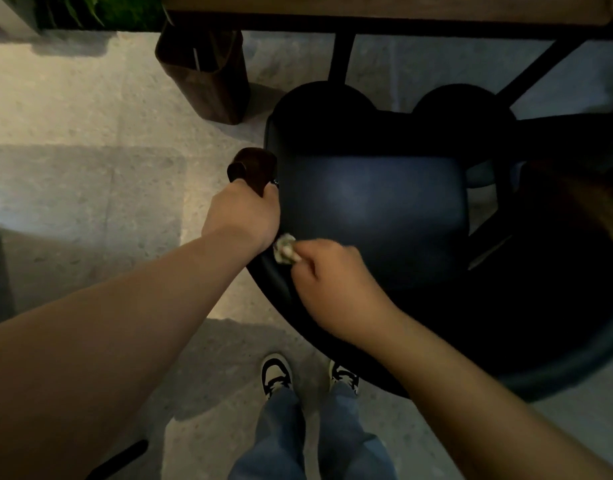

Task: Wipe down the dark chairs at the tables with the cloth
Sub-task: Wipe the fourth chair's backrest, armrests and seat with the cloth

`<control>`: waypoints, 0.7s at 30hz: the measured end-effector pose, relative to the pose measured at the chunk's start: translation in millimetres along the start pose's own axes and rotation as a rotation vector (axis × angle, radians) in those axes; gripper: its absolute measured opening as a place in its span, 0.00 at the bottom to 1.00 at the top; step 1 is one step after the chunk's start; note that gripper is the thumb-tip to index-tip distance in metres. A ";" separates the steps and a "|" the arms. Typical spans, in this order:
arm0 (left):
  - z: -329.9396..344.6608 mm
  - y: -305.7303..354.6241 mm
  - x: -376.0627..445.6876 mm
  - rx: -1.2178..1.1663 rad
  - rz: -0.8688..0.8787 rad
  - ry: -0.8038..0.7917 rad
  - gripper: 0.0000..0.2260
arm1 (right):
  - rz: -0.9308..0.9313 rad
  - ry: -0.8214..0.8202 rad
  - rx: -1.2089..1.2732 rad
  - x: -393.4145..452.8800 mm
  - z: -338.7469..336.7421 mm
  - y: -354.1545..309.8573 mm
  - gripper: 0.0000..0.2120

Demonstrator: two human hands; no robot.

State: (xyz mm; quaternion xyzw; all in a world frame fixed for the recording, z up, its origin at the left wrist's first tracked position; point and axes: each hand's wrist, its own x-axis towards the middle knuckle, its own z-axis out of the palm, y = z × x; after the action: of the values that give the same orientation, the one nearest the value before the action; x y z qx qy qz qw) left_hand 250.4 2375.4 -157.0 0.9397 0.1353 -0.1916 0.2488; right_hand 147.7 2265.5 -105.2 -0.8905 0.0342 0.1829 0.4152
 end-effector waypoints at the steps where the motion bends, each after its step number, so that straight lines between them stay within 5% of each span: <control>1: -0.6 0.2 0.2 0.002 -0.004 -0.005 0.20 | -0.019 -0.010 -0.042 -14.1 -3.2 3.3 0.06; 6: -1.4 0.5 -0.8 -0.016 -0.011 -0.023 0.20 | 0.056 -0.038 -0.174 -47.5 -23.1 24.7 0.12; 9: 0.1 1.2 -1.4 0.002 -0.001 -0.013 0.20 | 0.068 0.048 -0.058 -17.6 -16.9 4.6 0.11; 15: 3.7 -0.5 3.9 0.019 0.024 0.008 0.23 | -0.047 0.205 -0.210 -25.5 26.1 -26.3 0.13; 18: 0.5 1.4 0.6 0.016 0.014 -0.011 0.23 | -0.011 0.095 -0.294 -55.3 1.8 -1.6 0.18; 21: -2.2 3.8 -3.1 -0.013 -0.004 -0.020 0.23 | 0.172 -0.010 -0.390 -54.3 -17.8 10.6 0.09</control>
State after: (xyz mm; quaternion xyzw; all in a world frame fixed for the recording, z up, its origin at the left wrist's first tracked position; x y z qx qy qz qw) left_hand 249.6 2372.9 -152.3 0.9359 0.1358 -0.2006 0.2558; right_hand 100.2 2240.2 -83.2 -0.9469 0.0721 0.2252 0.2178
